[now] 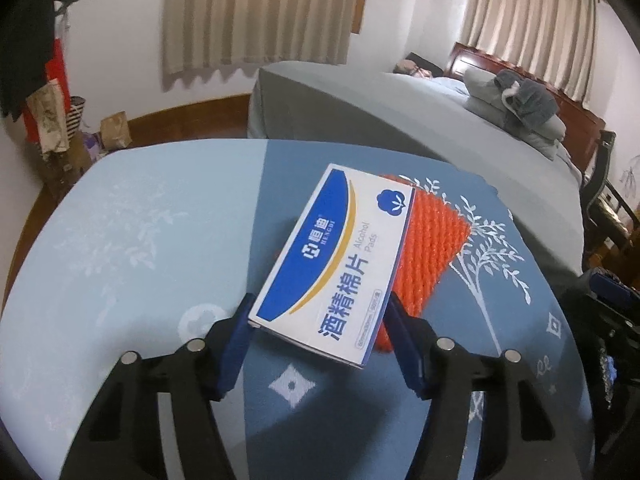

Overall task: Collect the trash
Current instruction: 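Grasp the white alcohol pads box with the left tool while the right tool grasps the orange sleeve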

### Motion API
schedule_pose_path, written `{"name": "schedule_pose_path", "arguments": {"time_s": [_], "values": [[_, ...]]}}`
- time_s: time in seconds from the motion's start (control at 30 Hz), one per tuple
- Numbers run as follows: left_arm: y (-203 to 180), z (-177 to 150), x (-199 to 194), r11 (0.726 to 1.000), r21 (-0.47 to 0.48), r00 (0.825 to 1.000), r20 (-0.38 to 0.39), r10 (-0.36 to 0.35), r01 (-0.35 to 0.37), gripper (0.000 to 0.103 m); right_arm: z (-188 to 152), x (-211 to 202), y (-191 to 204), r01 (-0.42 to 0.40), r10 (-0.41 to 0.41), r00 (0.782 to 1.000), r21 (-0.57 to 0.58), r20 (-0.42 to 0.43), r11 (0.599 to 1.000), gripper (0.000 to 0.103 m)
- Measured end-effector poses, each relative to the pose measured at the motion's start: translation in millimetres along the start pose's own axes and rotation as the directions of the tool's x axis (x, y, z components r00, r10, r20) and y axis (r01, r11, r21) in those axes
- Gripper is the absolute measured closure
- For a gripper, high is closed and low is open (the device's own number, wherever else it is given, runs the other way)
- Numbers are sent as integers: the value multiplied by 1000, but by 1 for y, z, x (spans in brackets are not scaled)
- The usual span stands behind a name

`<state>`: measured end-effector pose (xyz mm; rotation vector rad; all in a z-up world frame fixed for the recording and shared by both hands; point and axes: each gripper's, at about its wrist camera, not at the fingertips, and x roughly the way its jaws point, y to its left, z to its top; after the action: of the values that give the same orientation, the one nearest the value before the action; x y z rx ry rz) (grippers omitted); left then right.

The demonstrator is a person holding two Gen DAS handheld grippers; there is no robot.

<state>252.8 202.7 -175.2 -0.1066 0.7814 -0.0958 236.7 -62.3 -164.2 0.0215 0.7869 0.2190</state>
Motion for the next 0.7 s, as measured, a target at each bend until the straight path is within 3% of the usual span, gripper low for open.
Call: {"name": "schedule_pose_path", "arguments": {"time_s": [0.23,0.4,0.53,0.6,0.7], "values": [[-2,-14,-15,998,-66,1000,-12,22,-22,38,-2,0,1,-4,4,1000,2,-4,1000,6],[-1,-5,-8,998,-61,1000,-12,27,-28,27,-1,-1,-1,-4,4,1000,2,3,1000,6],[-1,-3,3,999,-47,999,-41,19,-21,27,0,-2,-4,-2,2,1000,13,9,1000,6],[-2,-5,6,999,-44,999,-49,8,-10,37,1,-3,-4,-3,3,1000,10,11,1000,6],[-3,-7,2,999,-41,999,-36,-1,0,38,1,-2,-3,-6,6,1000,6,10,1000,6]]}}
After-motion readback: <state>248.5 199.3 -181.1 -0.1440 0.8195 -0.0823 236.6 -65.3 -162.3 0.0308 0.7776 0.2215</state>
